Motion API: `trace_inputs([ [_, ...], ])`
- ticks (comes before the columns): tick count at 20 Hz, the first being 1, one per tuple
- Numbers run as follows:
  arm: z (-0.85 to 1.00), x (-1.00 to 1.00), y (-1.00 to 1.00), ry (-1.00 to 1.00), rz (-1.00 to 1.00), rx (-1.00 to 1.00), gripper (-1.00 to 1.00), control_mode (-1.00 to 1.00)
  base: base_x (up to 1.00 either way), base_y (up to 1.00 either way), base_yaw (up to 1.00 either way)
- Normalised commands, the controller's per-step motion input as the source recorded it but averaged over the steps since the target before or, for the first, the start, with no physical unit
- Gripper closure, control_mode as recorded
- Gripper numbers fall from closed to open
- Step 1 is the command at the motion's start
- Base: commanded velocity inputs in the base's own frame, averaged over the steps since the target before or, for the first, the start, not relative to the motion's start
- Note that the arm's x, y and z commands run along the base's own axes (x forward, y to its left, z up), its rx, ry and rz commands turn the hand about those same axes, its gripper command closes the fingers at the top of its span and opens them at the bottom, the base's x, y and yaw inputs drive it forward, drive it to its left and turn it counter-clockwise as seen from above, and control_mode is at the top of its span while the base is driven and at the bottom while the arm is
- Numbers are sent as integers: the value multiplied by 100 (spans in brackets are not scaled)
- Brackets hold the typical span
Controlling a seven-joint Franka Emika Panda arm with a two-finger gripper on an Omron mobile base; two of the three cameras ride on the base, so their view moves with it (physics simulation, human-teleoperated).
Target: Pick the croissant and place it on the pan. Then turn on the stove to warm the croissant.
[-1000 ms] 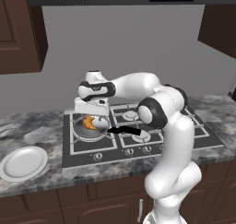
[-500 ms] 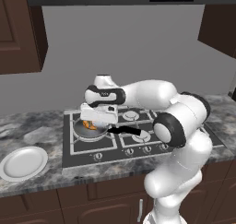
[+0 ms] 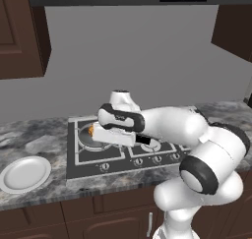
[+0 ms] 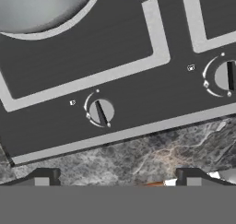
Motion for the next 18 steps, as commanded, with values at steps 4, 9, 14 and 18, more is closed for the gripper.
trace_inputs([
  [4,-4,-17,0,4,0,0,-100,-100,0,0,0],
  [9,-28,9,0,5,0,-5,-100,-100,0,0,0],
  [14,-29,10,6,5,0,-7,-100,-100,0,0,0],
  [18,-14,7,18,6,0,-3,-100,-100,0,0,0],
])
